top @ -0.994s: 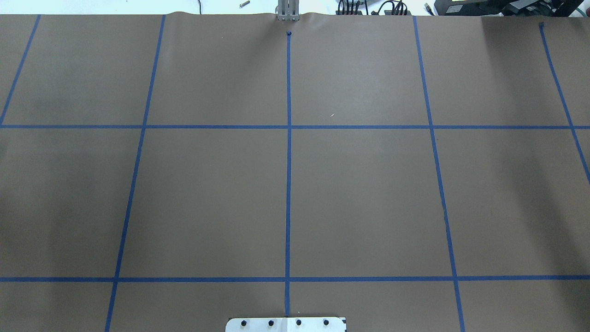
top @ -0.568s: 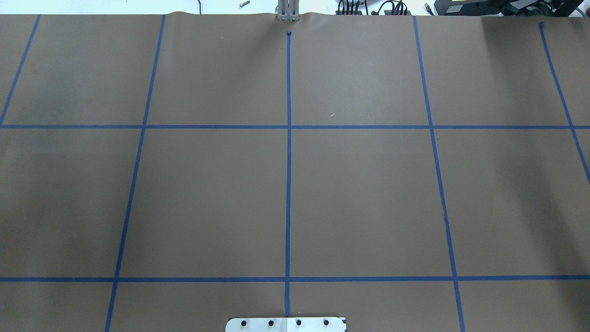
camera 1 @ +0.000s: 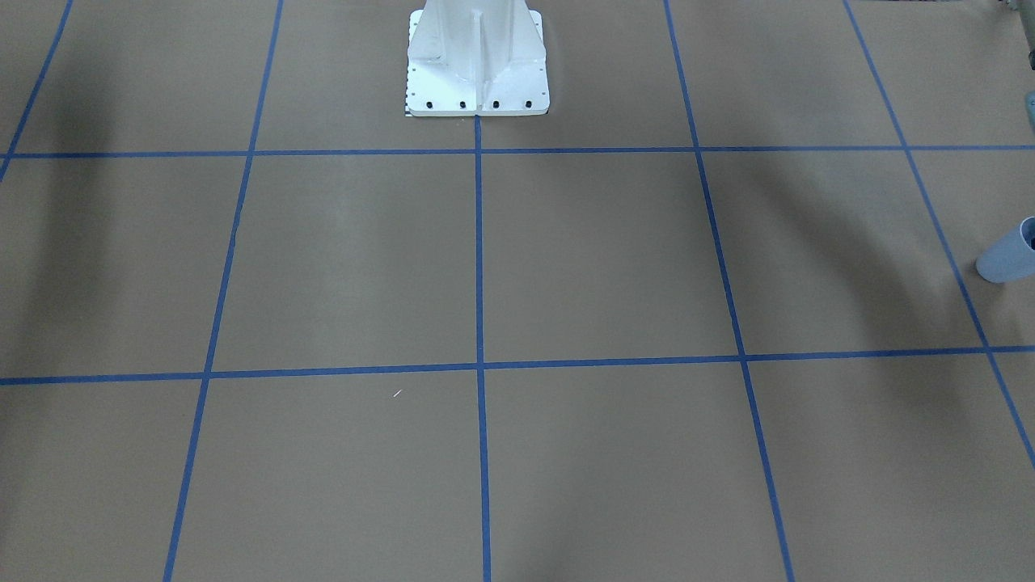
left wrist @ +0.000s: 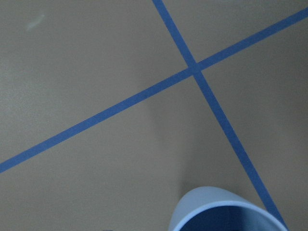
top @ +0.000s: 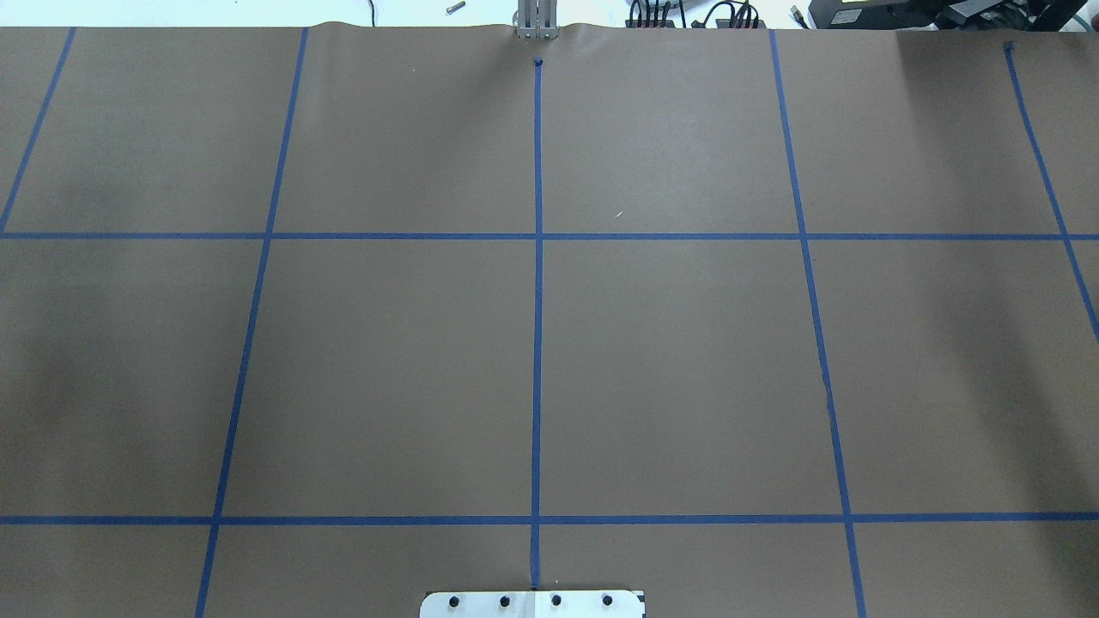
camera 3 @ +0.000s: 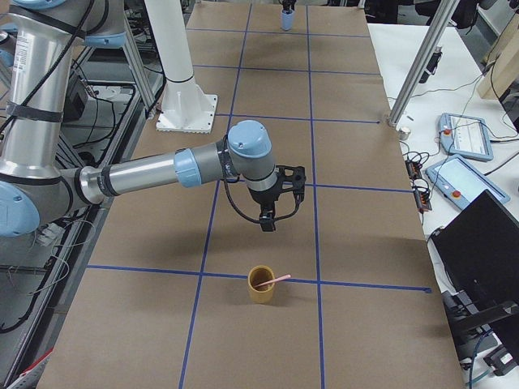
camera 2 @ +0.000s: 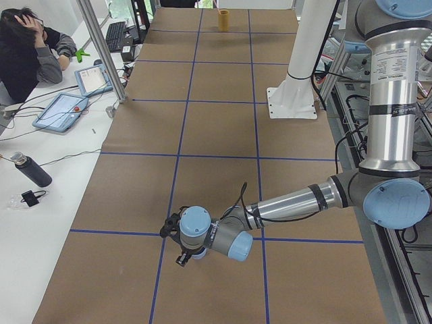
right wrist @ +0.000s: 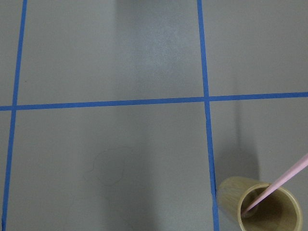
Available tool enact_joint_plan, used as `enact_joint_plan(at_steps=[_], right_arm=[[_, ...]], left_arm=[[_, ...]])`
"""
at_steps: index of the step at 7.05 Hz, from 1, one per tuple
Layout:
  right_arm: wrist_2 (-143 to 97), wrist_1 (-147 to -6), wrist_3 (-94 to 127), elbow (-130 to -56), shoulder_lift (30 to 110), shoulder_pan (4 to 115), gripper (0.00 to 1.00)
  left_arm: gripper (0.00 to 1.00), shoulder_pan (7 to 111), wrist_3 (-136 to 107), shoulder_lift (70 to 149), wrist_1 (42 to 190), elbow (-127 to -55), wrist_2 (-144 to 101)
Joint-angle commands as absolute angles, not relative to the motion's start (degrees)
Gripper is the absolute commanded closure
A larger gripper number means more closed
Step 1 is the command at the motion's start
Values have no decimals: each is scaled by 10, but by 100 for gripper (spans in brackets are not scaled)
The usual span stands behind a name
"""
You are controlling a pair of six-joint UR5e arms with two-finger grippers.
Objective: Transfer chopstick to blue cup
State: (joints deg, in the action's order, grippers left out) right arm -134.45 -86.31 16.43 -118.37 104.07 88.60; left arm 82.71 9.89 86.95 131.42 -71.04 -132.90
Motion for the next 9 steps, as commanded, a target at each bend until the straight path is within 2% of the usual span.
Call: enact_joint_plan(at_steps=[1, 3, 6, 7, 9], right_arm=[[-1345, -863, 164, -1183, 1042, 886, 0], [-1345, -862, 164, -1183, 1042, 886, 0], [-1346, -862, 164, -1180, 1042, 886, 0], [-1348, -862, 164, -1180, 1042, 886, 0], [-1348, -862, 164, -1180, 1042, 886, 0]], left_arm=[[100, 824, 100, 872, 1321, -714, -1332], [100, 824, 99, 880, 1268, -767, -1405], [100, 829, 23, 895, 1031, -997, -1439], [100, 811, -80, 901, 1030, -1047, -1434], [100, 690, -304, 949, 1028, -1130, -1370]])
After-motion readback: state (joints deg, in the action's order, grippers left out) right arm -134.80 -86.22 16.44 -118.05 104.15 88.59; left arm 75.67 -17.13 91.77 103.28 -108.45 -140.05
